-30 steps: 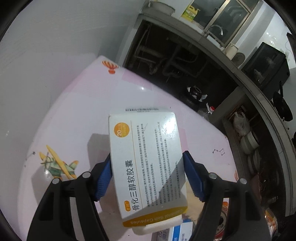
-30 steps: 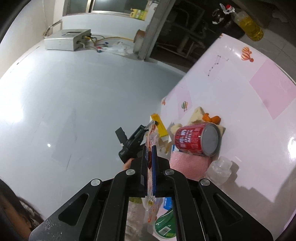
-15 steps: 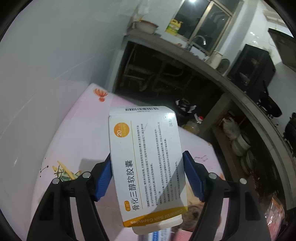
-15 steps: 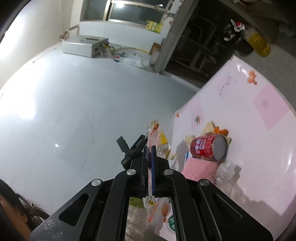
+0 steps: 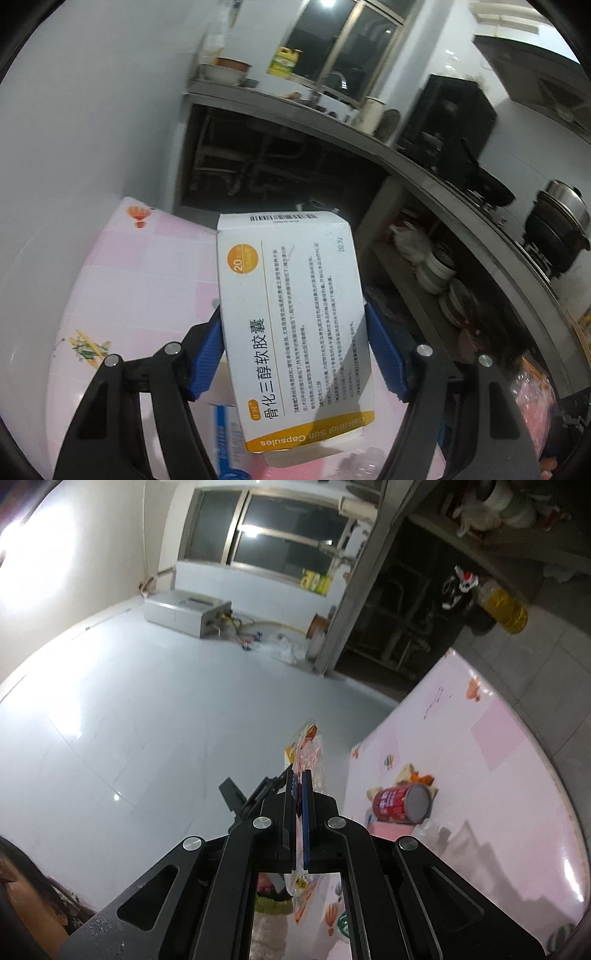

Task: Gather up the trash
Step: 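Carry the medicine box and wrapper over to the blue wastebasket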

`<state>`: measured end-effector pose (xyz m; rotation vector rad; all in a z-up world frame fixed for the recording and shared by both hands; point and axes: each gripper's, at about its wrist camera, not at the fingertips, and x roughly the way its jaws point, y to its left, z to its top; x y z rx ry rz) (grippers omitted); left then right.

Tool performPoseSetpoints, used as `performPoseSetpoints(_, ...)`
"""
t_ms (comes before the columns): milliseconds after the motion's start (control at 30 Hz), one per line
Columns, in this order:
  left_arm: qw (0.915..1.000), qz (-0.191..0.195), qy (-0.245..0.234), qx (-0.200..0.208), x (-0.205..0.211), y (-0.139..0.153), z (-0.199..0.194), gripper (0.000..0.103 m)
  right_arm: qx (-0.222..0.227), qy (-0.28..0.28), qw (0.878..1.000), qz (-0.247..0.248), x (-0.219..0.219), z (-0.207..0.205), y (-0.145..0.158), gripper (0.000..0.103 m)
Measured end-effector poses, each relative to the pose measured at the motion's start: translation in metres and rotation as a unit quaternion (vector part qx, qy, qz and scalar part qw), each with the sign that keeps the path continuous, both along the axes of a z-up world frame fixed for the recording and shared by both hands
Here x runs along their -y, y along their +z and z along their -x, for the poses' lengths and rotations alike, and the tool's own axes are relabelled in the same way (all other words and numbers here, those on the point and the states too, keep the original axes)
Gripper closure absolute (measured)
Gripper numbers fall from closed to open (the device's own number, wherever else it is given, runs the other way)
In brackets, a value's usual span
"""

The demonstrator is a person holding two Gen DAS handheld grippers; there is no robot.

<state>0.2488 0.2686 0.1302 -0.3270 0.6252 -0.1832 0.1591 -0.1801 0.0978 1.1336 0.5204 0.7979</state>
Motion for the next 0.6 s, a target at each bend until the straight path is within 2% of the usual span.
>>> performPoseSetpoints(333,0.9955,0.002,-0.095,-0.006,0.094,0.006,0.008,0.033,-0.006,-0.081,0.996,-0.024,0.067,0.030,-0.015,0.102)
performPoseSetpoints(600,0.9821,0.000,-0.187,-0.023,0.197,-0.003,0.010,0.033,-0.027,-0.149,0.988,-0.032,0.117,0.054,-0.036,0.102)
